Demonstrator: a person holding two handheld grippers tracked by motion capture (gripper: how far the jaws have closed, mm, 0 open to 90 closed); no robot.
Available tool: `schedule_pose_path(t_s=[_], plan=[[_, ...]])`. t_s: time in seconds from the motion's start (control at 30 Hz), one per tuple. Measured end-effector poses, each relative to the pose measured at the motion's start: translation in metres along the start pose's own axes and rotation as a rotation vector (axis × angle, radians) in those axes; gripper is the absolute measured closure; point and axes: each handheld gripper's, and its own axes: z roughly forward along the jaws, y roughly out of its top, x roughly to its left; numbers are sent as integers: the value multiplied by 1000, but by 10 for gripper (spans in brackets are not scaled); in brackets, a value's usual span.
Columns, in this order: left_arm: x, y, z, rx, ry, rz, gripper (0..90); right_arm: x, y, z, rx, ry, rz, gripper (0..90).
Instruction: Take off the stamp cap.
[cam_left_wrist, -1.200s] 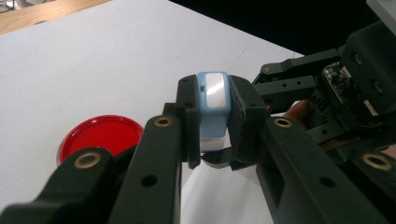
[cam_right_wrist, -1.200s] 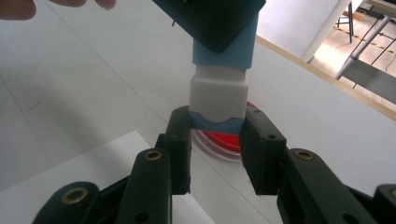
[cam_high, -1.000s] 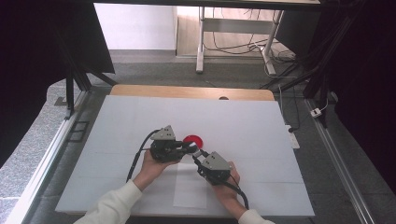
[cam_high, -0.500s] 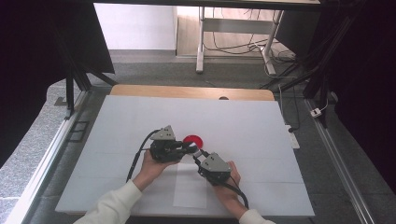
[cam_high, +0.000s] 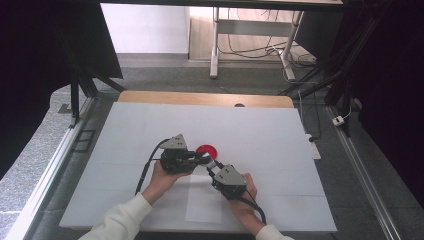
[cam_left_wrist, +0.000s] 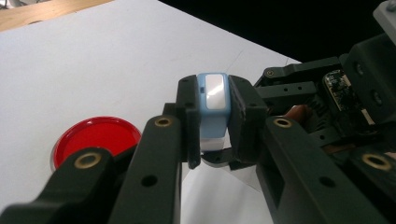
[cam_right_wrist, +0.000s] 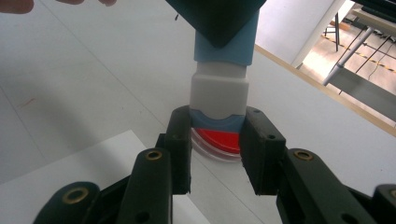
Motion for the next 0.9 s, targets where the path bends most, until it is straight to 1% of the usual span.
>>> schedule_pose_path(t_s=[0.23, 0.33, 0.43, 0.5, 0.6, 0.77, 0.9], plan=[[-1, 0, -1, -5, 1, 0, 754, 0, 1, -1, -1, -6, -6, 652], [-1, 0, -1, -6, 0, -2, 754, 0, 1, -1, -4, -6, 0, 652], [1, 0, -1, -13, -7, -15, 754, 0, 0, 0, -17, -2, 16, 652], [1, 0, -1, -15, -12, -21, 754, 0, 0, -1, -12, -3, 19, 652], [1, 0, -1, -19, -13, -19, 754, 0, 0, -2, -17, -9, 29, 653], [0, 0, -2, -21, -11, -16, 753, 1, 0, -3, -25, -19, 21, 653], [1, 0, -3, -22, -15, -19, 753, 1, 0, -3, -28, -14, 22, 653]])
